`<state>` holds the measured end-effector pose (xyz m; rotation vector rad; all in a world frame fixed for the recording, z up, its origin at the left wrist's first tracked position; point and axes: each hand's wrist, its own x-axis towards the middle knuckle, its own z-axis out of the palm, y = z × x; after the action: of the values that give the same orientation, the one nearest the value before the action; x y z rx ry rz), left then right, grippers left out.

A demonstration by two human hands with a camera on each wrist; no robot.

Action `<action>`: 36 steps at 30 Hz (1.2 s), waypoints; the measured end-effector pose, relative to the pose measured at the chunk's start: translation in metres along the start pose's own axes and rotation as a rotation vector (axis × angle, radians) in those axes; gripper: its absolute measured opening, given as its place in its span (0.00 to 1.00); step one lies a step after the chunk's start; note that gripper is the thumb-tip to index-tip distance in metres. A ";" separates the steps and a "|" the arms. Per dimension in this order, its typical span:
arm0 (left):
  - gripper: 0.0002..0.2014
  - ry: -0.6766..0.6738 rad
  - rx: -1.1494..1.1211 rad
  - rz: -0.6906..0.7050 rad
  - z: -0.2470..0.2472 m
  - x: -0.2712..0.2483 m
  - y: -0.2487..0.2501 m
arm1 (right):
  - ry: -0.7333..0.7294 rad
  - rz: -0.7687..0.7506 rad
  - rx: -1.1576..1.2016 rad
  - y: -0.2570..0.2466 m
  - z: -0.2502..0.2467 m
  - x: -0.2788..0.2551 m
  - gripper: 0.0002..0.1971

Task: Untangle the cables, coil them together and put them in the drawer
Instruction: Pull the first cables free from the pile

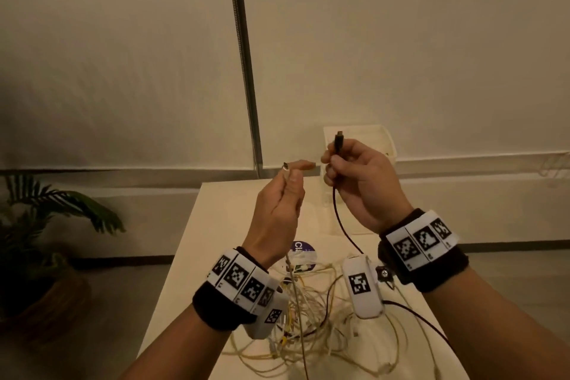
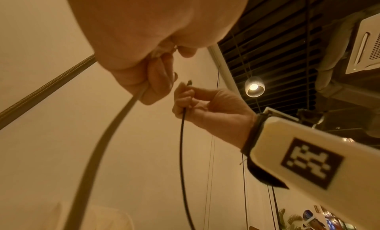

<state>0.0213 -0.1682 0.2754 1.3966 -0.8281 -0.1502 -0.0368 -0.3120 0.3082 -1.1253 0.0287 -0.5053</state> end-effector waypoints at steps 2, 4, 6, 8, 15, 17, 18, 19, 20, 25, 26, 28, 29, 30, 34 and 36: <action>0.18 -0.028 -0.027 0.004 -0.006 0.003 0.001 | -0.056 -0.046 -0.142 0.000 0.012 -0.007 0.13; 0.18 -0.068 -0.028 0.024 -0.010 0.003 0.002 | -0.018 -0.100 -0.315 0.010 0.025 -0.019 0.13; 0.16 -0.066 -0.007 0.026 -0.011 0.003 0.000 | 0.083 -0.151 -0.355 0.022 0.035 -0.029 0.12; 0.12 -0.030 -0.009 -0.010 -0.009 0.003 -0.003 | 0.165 -0.165 -0.326 0.032 0.038 -0.035 0.09; 0.25 -0.004 0.111 -0.078 -0.006 0.005 -0.011 | 0.182 -0.155 -0.368 0.044 0.039 -0.045 0.13; 0.27 0.036 0.179 -0.027 -0.011 0.008 -0.007 | 0.149 -0.165 -0.428 0.050 0.033 -0.047 0.12; 0.26 0.084 0.193 -0.007 -0.015 0.012 0.000 | 0.111 -0.156 -0.477 0.052 0.028 -0.048 0.11; 0.26 0.129 0.181 -0.007 -0.020 0.017 0.006 | 0.067 -0.137 -0.528 0.057 0.022 -0.050 0.10; 0.25 0.169 0.132 0.000 -0.027 0.022 0.015 | -0.001 -0.117 -0.580 0.063 0.017 -0.050 0.07; 0.22 0.253 0.070 0.091 -0.054 0.034 0.046 | -0.242 0.013 -0.878 0.097 -0.037 -0.068 0.11; 0.22 0.274 0.082 0.098 -0.060 0.034 0.050 | -0.258 0.047 -0.915 0.101 -0.048 -0.072 0.13; 0.21 0.221 0.099 0.089 -0.067 0.035 0.051 | -0.266 0.113 -0.914 0.100 -0.061 -0.073 0.17; 0.20 0.142 0.167 0.094 -0.065 0.031 0.048 | -0.255 0.136 -0.897 0.096 -0.062 -0.071 0.18; 0.19 0.038 0.293 0.103 -0.060 0.027 0.041 | -0.237 0.149 -0.873 0.091 -0.061 -0.068 0.19; 0.13 -0.316 0.698 0.030 -0.024 0.003 0.009 | -0.233 0.157 -0.773 0.065 -0.049 -0.050 0.20; 0.14 -0.359 0.730 -0.020 -0.010 -0.003 -0.003 | -0.244 0.154 -0.680 0.052 -0.043 -0.040 0.18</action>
<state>0.0265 -0.1592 0.2717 2.0993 -1.2391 -0.1194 -0.0647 -0.3154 0.2352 -1.8288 0.0779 -0.2133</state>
